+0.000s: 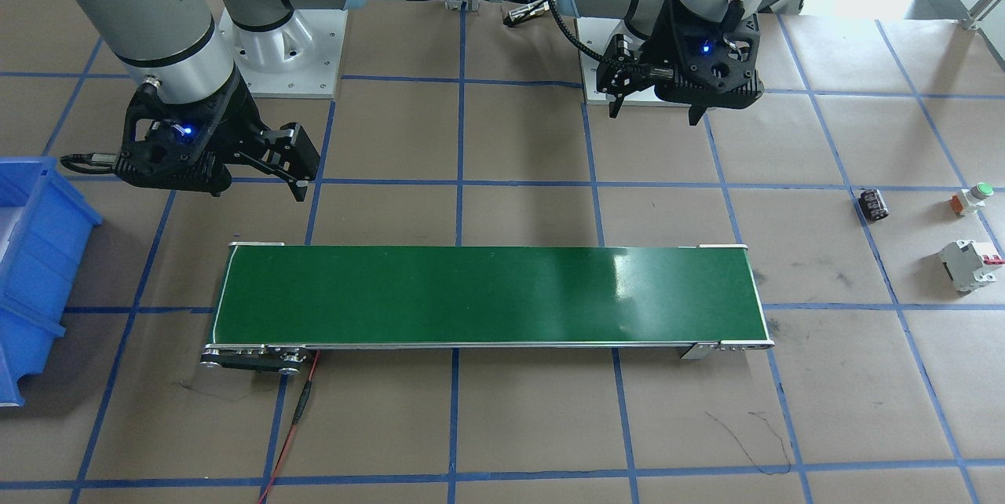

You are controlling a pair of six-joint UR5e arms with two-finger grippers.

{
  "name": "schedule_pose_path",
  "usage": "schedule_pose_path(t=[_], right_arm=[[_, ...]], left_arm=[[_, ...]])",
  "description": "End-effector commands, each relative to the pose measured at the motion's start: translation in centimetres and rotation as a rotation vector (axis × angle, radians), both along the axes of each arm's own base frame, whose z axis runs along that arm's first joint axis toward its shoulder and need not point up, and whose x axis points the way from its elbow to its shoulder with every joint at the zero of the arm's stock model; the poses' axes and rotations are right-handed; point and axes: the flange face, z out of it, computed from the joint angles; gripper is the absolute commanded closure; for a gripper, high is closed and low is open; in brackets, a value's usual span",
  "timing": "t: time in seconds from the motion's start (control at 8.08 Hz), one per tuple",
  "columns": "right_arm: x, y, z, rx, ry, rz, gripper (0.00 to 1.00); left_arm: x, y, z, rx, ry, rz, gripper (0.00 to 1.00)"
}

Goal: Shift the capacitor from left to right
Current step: 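Move the left gripper off the belt toward the black capacitor on the table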

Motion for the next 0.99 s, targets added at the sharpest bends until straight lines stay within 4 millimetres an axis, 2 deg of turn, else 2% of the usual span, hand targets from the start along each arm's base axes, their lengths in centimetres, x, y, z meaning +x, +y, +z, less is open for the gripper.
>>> schedule_pose_path(t=[0.0,0.12,0.25,0.62,0.87], right_arm=[[0.0,0.0,0.0,0.000,-0.001,0.005,0.00],[0.0,0.0,0.0,0.000,0.002,0.007,0.00],[0.0,0.0,0.0,-0.003,0.004,0.005,0.00],[-0.1,0.0,0.0,-0.002,0.008,0.005,0.00],[-0.1,0.0,0.0,-0.002,0.008,0.005,0.00]], left_arm=[[0.3,0.1,0.3,-0.005,-0.013,0.001,0.00],[2.0,0.4,1.2,-0.027,-0.070,0.020,0.00],[4.8,0.2,1.8,-0.036,-0.107,0.070,0.00],[13.9,-0.8,1.2,-0.009,-0.106,0.238,0.00],[25.0,-0.4,-1.0,0.052,-0.093,0.474,0.00]])
